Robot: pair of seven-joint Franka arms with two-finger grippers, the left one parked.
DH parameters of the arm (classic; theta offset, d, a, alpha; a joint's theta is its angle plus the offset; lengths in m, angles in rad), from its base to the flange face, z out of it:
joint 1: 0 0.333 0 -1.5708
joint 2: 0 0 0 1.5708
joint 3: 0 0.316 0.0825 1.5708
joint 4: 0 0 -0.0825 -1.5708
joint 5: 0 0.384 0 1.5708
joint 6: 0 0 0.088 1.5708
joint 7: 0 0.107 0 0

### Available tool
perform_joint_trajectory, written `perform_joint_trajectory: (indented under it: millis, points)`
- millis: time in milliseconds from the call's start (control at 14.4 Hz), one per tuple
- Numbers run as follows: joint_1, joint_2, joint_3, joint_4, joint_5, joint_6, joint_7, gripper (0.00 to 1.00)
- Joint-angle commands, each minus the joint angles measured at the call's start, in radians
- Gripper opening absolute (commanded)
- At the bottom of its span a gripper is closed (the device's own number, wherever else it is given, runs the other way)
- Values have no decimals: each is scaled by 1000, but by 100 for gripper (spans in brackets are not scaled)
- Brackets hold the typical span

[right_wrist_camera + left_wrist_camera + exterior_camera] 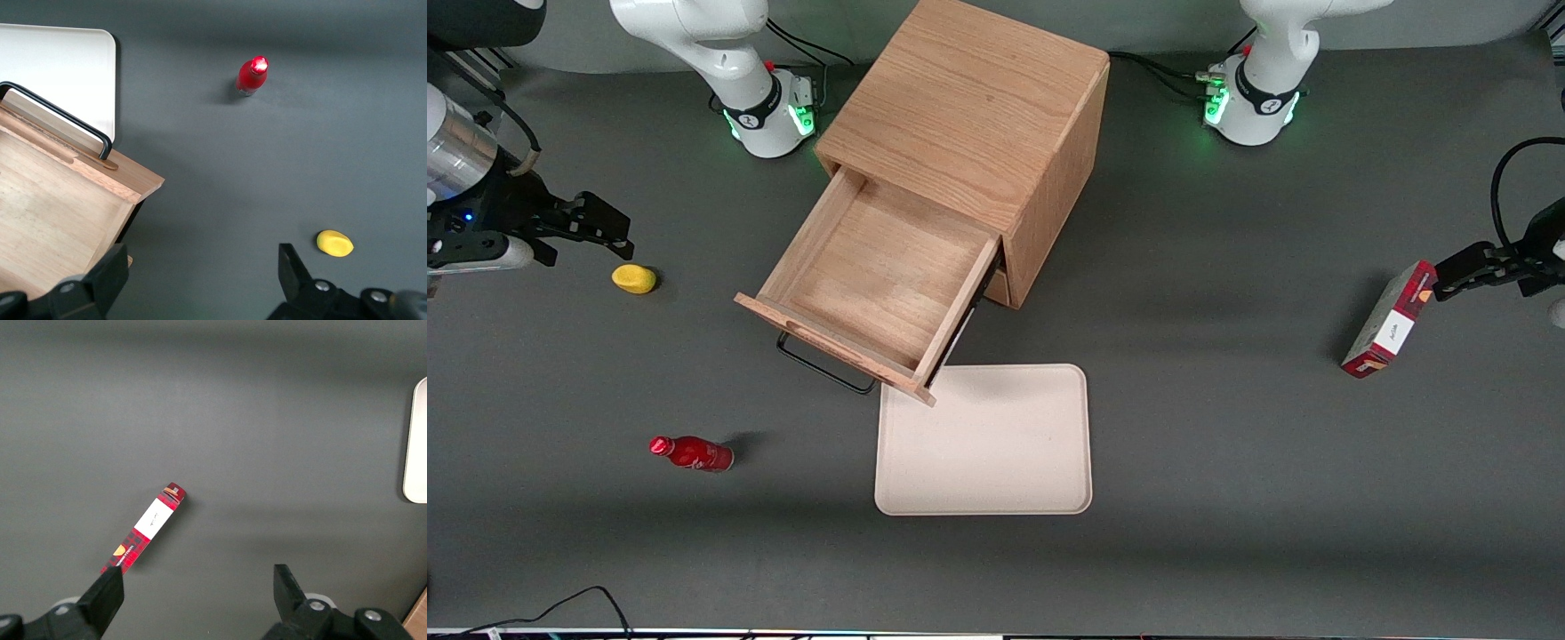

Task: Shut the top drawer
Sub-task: 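Move the right gripper toward the open drawer's front panel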

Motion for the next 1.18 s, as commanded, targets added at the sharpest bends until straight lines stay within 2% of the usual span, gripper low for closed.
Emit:
perform_joint_trajectory:
  millis: [0,208,1111]
  points:
    - [2,14,-2,30,1,-30,10,100]
    - [1,18,-6,33,39,-37,12,100]
    - [-2,33,-14,72,41,-61,-16,100]
